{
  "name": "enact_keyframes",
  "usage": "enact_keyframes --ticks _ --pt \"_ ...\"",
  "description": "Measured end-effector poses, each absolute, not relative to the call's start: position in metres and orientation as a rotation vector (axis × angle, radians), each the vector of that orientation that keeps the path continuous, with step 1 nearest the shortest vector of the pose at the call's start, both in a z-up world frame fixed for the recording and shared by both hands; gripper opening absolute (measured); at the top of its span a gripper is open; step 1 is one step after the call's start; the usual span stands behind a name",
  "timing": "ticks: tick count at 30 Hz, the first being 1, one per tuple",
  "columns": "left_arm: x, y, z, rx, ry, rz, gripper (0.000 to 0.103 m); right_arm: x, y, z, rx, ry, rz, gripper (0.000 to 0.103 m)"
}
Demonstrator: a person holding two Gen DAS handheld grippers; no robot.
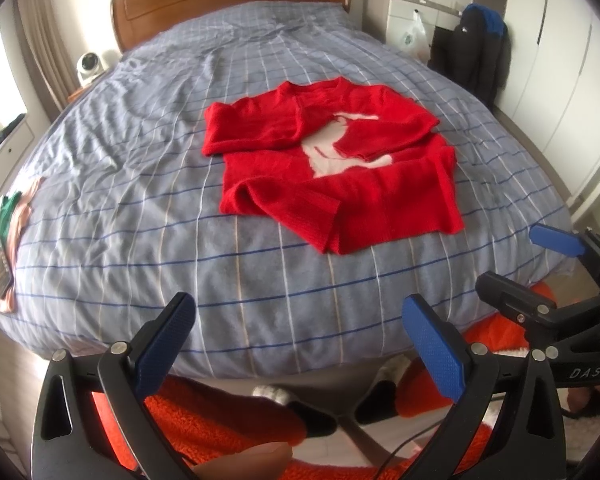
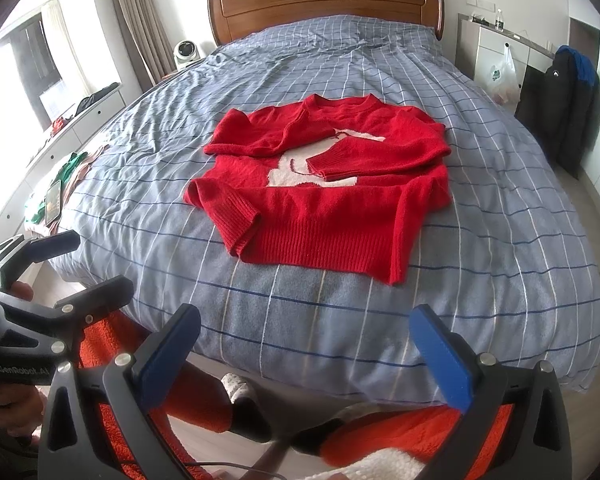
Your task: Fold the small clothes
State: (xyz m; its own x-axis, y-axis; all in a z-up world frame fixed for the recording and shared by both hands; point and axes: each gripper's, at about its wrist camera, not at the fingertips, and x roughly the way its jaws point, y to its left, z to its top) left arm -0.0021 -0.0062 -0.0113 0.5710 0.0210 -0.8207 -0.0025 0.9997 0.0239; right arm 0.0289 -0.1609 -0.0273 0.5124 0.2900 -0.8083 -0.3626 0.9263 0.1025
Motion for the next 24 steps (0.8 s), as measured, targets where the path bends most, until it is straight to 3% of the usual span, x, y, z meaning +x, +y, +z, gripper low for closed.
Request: enact_keyframes --ticks 24 --pt "-0.0048 -0.0048 -0.011 0.04 0.978 0.024 0.103 0.0285 -0.161 -0.0287 -0.082 0.961 0.396 0.103"
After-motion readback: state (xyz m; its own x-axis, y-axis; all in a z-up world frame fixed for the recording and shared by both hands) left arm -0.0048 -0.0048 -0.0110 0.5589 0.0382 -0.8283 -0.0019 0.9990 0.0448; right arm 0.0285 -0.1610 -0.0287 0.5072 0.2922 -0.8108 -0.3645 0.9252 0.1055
